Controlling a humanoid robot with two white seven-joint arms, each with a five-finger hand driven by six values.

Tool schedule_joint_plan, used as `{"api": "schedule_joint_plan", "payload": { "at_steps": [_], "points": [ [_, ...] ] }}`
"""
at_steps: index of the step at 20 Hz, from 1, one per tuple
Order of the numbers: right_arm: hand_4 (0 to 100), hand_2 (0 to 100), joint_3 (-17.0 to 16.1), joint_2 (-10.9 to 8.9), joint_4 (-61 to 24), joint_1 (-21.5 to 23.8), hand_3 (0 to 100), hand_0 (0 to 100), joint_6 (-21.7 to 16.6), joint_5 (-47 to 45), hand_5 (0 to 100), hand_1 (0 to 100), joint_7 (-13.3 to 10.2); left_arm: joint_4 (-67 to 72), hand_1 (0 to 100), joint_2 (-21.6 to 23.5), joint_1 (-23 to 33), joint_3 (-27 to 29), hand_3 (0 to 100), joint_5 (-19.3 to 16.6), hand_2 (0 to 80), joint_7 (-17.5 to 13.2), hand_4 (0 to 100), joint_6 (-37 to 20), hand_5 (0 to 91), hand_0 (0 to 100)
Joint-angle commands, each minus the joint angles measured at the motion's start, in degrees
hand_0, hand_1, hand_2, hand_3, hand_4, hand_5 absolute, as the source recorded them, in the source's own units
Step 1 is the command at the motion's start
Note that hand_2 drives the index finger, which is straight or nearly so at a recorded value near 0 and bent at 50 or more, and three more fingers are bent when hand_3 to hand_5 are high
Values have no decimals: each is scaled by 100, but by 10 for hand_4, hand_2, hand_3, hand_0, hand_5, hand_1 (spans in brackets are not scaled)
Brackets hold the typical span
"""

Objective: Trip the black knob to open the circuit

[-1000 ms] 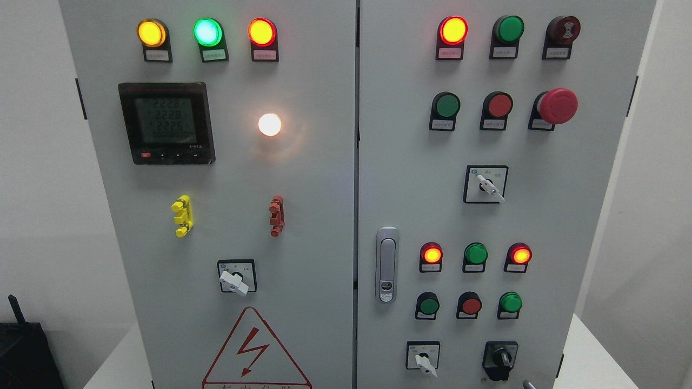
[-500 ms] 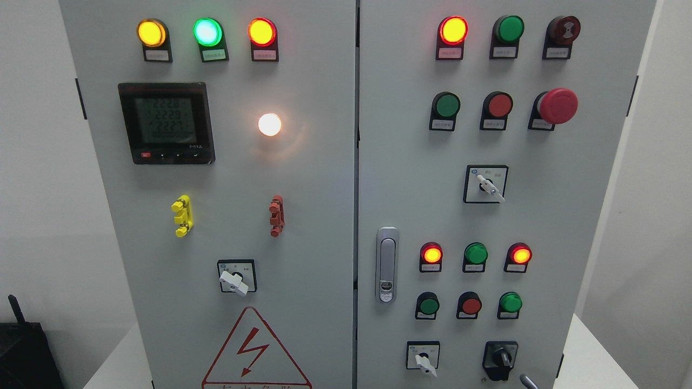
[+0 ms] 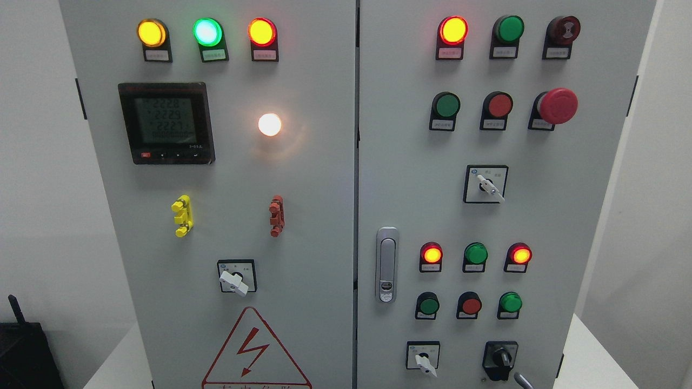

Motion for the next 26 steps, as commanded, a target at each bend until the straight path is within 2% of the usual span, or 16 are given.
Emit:
{"api": "schedule_joint_plan", "payload": {
  "at_steps": [1, 26],
  "points": [
    [1000, 0, 40, -4, 86, -31, 1000, 0, 6, -6, 973, 154, 7, -143, 389, 0, 0, -1, 0, -3, 0, 0, 0, -5, 0, 120],
    [1000, 5, 268, 31, -28, -22, 1000, 0, -3, 29, 973, 155, -1, -143, 389, 0, 0, -1, 0, -3, 0, 0, 0, -5, 0, 120]
  ]
}}
